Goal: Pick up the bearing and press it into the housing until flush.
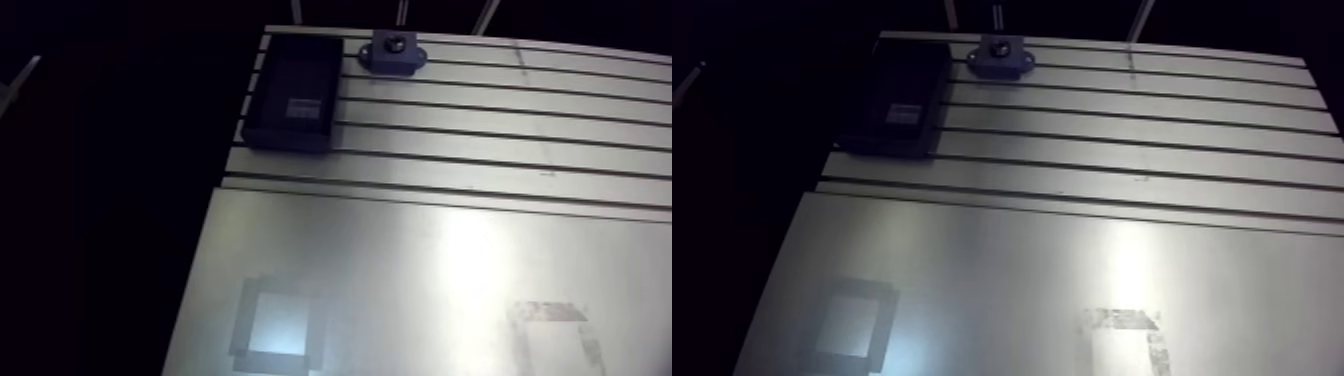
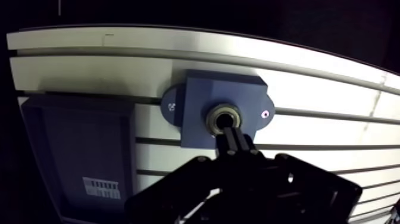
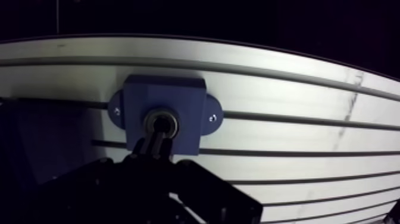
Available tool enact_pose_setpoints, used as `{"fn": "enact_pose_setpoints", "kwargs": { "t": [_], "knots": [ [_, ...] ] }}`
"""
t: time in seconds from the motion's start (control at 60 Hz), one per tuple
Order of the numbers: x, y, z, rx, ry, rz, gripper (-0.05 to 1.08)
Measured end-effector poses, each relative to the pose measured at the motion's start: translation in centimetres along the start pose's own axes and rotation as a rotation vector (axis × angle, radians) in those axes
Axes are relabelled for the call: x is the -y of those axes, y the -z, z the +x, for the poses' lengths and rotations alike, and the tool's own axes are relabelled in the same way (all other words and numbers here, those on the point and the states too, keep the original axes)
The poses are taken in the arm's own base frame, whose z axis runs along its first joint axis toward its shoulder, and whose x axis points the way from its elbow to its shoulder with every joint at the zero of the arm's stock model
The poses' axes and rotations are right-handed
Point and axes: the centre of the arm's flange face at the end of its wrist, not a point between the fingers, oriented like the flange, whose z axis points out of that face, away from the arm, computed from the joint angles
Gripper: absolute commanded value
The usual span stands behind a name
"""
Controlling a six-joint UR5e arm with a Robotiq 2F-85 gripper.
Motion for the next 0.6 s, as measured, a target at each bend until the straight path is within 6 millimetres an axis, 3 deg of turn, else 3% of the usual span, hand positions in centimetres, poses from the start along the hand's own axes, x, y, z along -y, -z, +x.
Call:
{"fn": "enact_pose_setpoints", "kwargs": {
  "t": [0.6],
  "knots": [
    [0.3,-1.1,-0.1,0.002,0.013,0.031,1.08]
  ]
}}
